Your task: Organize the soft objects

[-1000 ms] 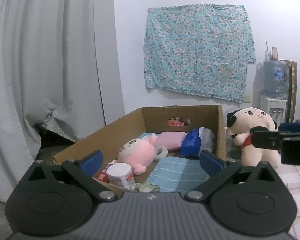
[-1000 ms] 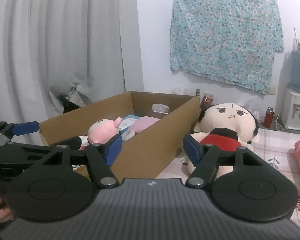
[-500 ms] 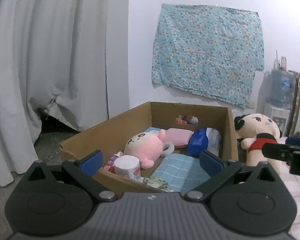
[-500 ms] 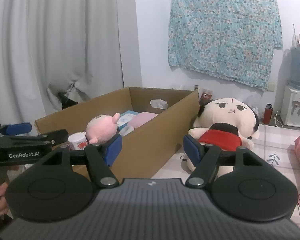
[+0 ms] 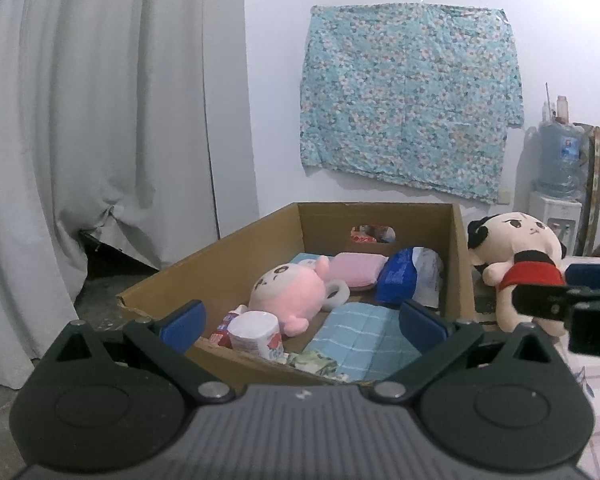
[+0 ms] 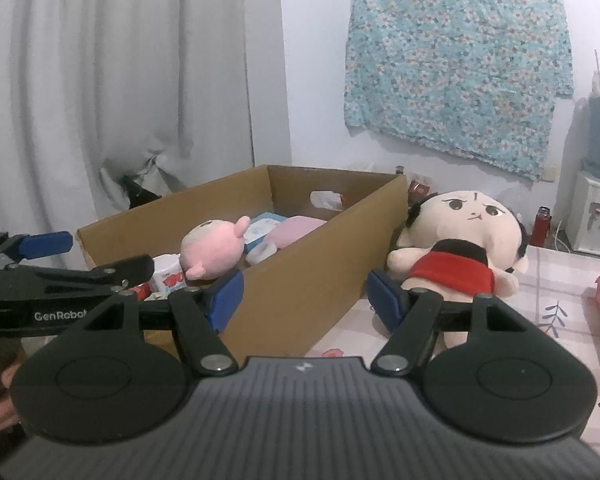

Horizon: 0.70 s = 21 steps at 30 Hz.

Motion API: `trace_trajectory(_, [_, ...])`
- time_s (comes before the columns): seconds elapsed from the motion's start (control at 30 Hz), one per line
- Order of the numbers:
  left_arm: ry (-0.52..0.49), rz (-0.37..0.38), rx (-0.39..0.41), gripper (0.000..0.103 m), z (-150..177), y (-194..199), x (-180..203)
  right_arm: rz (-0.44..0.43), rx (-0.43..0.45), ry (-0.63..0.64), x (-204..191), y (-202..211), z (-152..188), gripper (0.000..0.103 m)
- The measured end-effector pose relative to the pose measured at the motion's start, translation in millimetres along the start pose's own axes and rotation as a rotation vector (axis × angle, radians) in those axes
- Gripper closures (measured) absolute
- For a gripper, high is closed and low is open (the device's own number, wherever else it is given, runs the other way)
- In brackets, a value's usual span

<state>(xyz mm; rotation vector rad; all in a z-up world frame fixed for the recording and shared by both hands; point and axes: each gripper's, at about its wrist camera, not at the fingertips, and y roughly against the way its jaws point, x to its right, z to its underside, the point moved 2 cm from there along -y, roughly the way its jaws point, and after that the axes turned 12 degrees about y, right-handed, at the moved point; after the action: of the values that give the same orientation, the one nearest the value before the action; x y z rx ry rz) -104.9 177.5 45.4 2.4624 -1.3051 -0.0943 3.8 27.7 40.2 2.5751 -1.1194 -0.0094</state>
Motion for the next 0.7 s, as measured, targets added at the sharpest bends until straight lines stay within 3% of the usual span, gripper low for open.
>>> trace_trajectory(0.7, [-0.036,-0.007,-0.007,0.000,2.3,0.7,7.0,-0.016,-0.001,-0.019,3.0,1.4,-7.4,0.034])
